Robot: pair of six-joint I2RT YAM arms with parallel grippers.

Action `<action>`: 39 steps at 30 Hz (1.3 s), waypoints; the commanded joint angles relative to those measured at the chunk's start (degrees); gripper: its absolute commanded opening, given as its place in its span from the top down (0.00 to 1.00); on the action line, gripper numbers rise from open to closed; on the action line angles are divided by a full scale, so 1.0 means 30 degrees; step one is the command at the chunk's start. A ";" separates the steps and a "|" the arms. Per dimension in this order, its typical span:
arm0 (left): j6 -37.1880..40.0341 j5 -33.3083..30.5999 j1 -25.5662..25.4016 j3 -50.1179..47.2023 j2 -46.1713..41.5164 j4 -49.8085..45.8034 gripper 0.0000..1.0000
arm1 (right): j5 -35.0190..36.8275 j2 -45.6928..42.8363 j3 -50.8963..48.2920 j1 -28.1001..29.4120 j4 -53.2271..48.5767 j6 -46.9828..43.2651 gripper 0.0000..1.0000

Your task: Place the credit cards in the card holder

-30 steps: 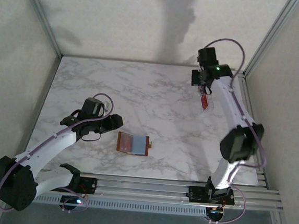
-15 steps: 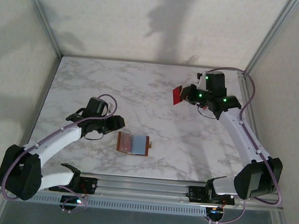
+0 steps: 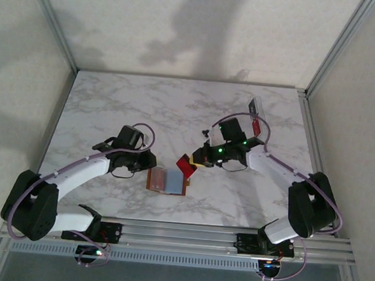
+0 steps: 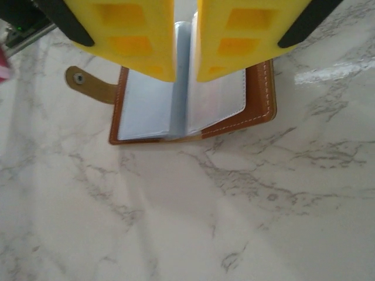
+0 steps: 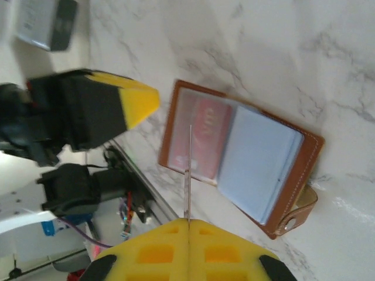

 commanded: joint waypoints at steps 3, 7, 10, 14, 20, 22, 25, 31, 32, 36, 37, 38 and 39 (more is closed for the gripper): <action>0.0453 -0.0584 -0.0590 -0.0724 0.1160 -0.0143 1.00 | 0.0064 0.1030 -0.1541 0.1675 0.4429 0.2009 1.00; 0.0607 -0.1303 -0.0595 -0.1268 0.1506 -0.0015 1.00 | 0.1048 0.1727 -0.2209 0.2050 0.6366 0.2522 1.00; 0.0402 -0.1688 -0.0595 -0.1536 0.2061 0.0079 1.00 | 0.1031 0.2156 -0.3046 0.2129 0.8412 0.3708 1.00; -0.0347 -0.2066 -0.0602 -0.1932 0.1564 0.0792 1.00 | 0.0978 0.2972 -0.2987 0.2530 0.8274 0.3410 1.00; -0.0836 -0.2289 -0.0566 -0.2285 -0.0009 0.0950 1.00 | 0.0644 0.4235 -0.2039 0.2605 0.7185 0.2491 1.00; -0.0789 -0.2170 -0.0566 -0.2431 -0.0546 0.0536 1.00 | 0.0603 0.4407 -0.1901 0.2605 0.7130 0.2364 1.00; -0.1162 -0.1922 -0.0551 -0.3544 -0.1553 0.0675 0.98 | 0.0404 0.4728 -0.1235 0.2649 0.6243 0.1738 1.00; -0.1129 -0.1535 -0.0566 -0.4200 -0.0504 0.1058 1.00 | 0.0224 0.5540 -0.0654 0.2751 0.6272 0.1587 1.00; -0.1147 -0.1799 -0.0566 -0.4288 -0.0600 0.1048 1.00 | 0.0243 0.5652 -0.0531 0.2780 0.5988 0.1508 1.00; -0.0954 -0.2238 -0.0540 -0.4329 -0.1073 0.1018 1.00 | 0.0974 0.5874 -0.0607 0.2865 0.5565 0.1410 1.00; -0.1009 -0.2362 -0.0537 -0.4321 -0.1088 0.0971 1.00 | 0.0946 0.5958 -0.0625 0.2848 0.5543 0.1407 1.00; -0.1119 -0.2490 -0.0537 -0.4364 -0.1089 0.1017 1.00 | 0.0969 0.6004 -0.0603 0.2869 0.5367 0.1356 1.00; -0.1225 -0.2495 -0.0514 -0.4388 -0.1017 0.1099 1.00 | 0.1216 0.5983 -0.0541 0.2866 0.4933 0.1287 1.00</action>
